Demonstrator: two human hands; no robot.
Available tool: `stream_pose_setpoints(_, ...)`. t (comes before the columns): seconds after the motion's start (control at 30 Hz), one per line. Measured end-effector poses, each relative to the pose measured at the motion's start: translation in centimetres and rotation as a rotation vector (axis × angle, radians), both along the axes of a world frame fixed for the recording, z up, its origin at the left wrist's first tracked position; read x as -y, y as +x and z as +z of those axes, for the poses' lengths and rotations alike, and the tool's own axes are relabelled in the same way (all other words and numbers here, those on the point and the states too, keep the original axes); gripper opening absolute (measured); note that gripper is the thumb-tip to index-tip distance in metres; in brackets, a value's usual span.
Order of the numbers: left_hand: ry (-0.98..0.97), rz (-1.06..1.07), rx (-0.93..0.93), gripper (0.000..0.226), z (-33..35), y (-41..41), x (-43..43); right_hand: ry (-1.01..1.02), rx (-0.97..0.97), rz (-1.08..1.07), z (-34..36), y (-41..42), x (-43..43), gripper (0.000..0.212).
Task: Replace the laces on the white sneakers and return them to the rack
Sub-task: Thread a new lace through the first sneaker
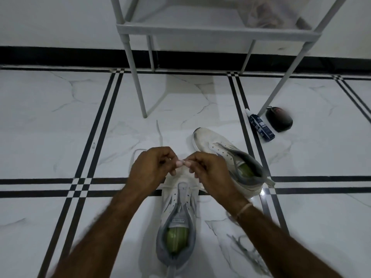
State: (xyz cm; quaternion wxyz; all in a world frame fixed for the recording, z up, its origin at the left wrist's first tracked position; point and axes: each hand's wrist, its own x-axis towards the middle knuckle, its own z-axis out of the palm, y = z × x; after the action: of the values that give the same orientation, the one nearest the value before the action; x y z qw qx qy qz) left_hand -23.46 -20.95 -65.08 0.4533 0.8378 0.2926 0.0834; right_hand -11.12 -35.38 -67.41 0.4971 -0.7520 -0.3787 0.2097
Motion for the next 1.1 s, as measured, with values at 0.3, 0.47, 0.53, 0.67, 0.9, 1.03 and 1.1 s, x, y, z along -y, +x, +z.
stream_pose_setpoints(0.3, -0.231, 0.121, 0.009, 0.012, -2.3, -2.9, 1.8, -0.055, -0.007, 0.077, -2.5, -2.1, 1.5, 0.028)
stream_pose_setpoints(0.47, -0.361, 0.151, 0.028, 0.006, -3.0, -3.0, 3.2, 0.014, -0.124, 0.028, -3.4, -4.1, 1.6, 0.013)
stream_pose_setpoints(0.53, -0.408, 0.197, 0.020, 0.005, -3.1, -3.1, 3.8, 0.011, -0.106, 0.029, -3.9, -4.1, 1.9, 0.009)
stream_pose_setpoints(0.67, -0.431, 0.263, 0.036, 0.020, -2.9, -3.2, 4.1, 0.021, -0.122, 0.025, -4.3, -4.4, 2.1, 0.008)
stream_pose_setpoints(0.9, -0.304, 0.246, -0.269, 0.027, -3.8, -4.3, 5.0, 0.011, -0.138, -0.157, -5.3, -4.1, 2.8, 0.006)
stream_pose_setpoints(1.03, -0.170, 0.127, -0.382, 0.041, -3.2, -4.0, 4.9, -0.038, -0.117, -0.168, -5.9, -4.6, 2.8, 0.004)
stream_pose_setpoints(1.1, -0.111, 0.158, -0.371, 0.027, -2.9, -3.7, 4.7, -0.075, -0.091, -0.159, -6.0, -4.8, 2.7, 0.004)
